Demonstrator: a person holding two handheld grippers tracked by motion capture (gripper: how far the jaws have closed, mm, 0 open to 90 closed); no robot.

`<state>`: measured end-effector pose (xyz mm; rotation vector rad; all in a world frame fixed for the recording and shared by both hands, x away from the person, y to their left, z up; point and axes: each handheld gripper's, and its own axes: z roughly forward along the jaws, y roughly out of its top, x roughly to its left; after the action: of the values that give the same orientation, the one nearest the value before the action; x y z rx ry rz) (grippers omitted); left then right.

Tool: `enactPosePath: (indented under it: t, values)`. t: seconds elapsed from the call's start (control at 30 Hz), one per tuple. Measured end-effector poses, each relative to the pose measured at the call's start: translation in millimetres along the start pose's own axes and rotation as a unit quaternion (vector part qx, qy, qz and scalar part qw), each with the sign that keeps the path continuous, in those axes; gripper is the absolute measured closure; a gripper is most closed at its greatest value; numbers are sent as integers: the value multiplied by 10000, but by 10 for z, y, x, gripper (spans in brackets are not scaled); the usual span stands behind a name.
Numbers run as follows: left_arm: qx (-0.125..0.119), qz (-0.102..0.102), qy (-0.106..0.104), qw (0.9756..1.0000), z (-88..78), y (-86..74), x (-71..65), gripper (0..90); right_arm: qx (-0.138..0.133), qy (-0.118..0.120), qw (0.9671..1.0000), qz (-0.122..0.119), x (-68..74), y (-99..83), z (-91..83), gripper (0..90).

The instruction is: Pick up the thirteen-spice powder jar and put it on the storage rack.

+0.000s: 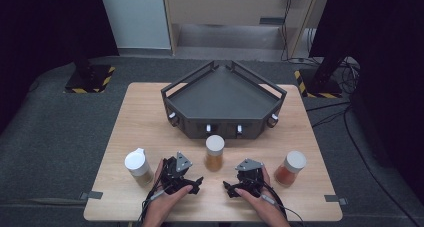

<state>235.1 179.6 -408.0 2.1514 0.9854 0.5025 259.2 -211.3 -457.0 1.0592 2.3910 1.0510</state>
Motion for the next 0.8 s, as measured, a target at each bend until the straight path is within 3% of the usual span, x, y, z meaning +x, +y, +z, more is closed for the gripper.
enactPosePath:
  t: [0.5, 0.8]
  values:
    - [-156, 181, 55, 9997, -319, 223, -84, 13, -4, -13, 10000, 15, 7, -3, -1, 9]
    - [-224, 203, 144, 9994, -403, 255, -104, 13, -5, -16, 10000, 19, 9, -3, -1, 9]
